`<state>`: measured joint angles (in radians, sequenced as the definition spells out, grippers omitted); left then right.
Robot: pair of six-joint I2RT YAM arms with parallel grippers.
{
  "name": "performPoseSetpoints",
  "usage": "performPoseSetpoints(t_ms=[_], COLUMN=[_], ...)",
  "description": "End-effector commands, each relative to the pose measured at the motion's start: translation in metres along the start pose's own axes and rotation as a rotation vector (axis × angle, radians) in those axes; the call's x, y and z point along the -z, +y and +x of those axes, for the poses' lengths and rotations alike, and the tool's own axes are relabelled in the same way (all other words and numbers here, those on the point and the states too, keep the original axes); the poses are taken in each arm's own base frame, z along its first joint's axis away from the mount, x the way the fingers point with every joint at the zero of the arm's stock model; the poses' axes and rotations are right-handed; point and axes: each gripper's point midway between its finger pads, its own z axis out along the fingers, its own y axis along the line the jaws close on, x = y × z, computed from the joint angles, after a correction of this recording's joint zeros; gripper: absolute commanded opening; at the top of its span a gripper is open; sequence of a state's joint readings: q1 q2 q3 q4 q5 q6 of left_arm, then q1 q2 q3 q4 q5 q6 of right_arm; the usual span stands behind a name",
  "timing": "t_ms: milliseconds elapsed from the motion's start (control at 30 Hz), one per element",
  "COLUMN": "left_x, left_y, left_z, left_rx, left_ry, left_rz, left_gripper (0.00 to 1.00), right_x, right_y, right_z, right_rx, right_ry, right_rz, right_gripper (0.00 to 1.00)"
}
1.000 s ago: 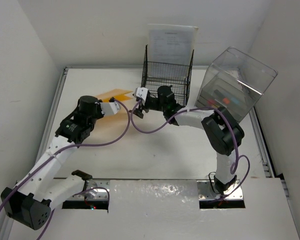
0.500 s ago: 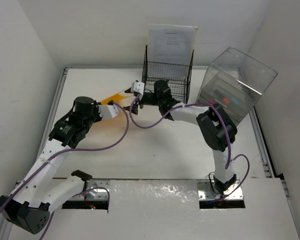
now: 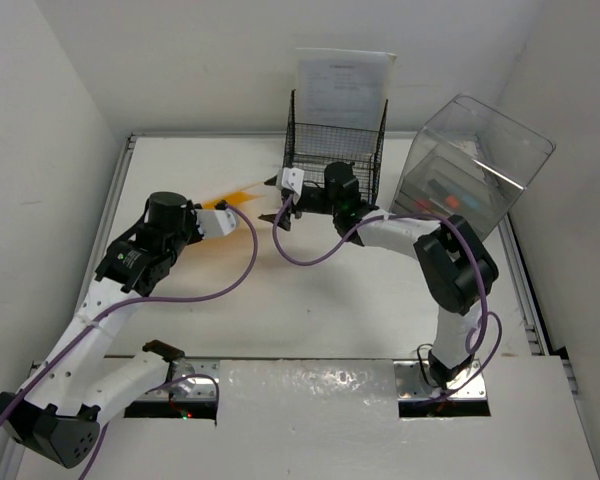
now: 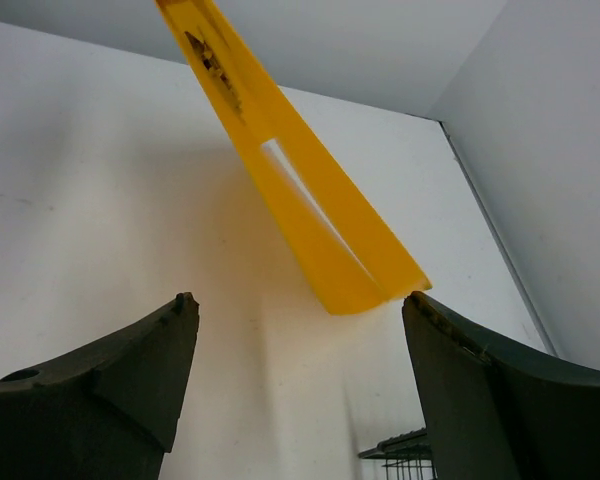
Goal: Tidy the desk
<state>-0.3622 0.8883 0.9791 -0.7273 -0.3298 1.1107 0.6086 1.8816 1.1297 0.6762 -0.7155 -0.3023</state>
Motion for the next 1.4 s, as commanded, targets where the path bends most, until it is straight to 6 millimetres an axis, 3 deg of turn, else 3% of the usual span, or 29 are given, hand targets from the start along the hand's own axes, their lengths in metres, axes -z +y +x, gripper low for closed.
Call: performPoseSetpoints(t_ms=[0, 133, 300, 367, 533, 667, 800, 933, 1200, 1267, 1367], left_x=[0.012, 0.012, 0.012, 0.013, 0.012, 0.011, 0.012, 0.014, 0.012, 0.012, 0.014], left_y=[0.025, 0.026, 0.026, 0.025, 0.024, 0.025, 0.026, 0.027, 0.025, 0.028, 0.031], left_z=[-0.011, -0.011, -0.01, -0.009, -0.008, -0.009, -0.009, -0.011, -0.013, -0.015, -0.019], left_rx=[0.02, 0.017, 0.012, 0.012, 0.006, 0.008, 0.011, 0.013, 0.01, 0.014, 0.031], left_ry=[-0.046, -0.046, -0.041, -0.037, -0.035, -0.037, -0.038, -0.045, -0.048, -0.056, -0.076], left_rz=[-0.076, -0.076, -0.077, -0.082, -0.079, -0.08, -0.078, -0.074, -0.064, -0.068, -0.068], left_gripper=[0.0, 0.0, 0.0, 0.0, 0.0, 0.0, 0.0, 0.0, 0.0, 0.0, 0.0], right_x=[-0.011, -0.024, -0.031, -0.024, 0.0, 0.006, -0.005, -0.017, -0.028, -0.034, -0.045], right_y=[-0.006, 0.003, -0.011, -0.018, -0.016, -0.021, -0.028, -0.023, -0.028, -0.021, 0.001], right_z=[-0.017, -0.013, -0.01, -0.011, 0.009, 0.007, -0.001, -0.009, -0.019, -0.028, -0.023], right_rx=[0.025, 0.046, 0.064, 0.076, 0.135, 0.155, 0.145, 0.163, 0.168, 0.159, 0.144], right_ry=[-0.051, -0.049, -0.02, -0.004, 0.129, 0.157, 0.125, 0.071, 0.024, -0.011, 0.013], right_rz=[-0.038, -0.076, -0.036, -0.005, 0.031, 0.054, 0.047, -0.007, -0.028, -0.078, -0.173], right_gripper=[0.79, 0.78, 0.78, 0.78, 0.79, 0.79, 0.8, 0.8, 0.8, 0.78, 0.69])
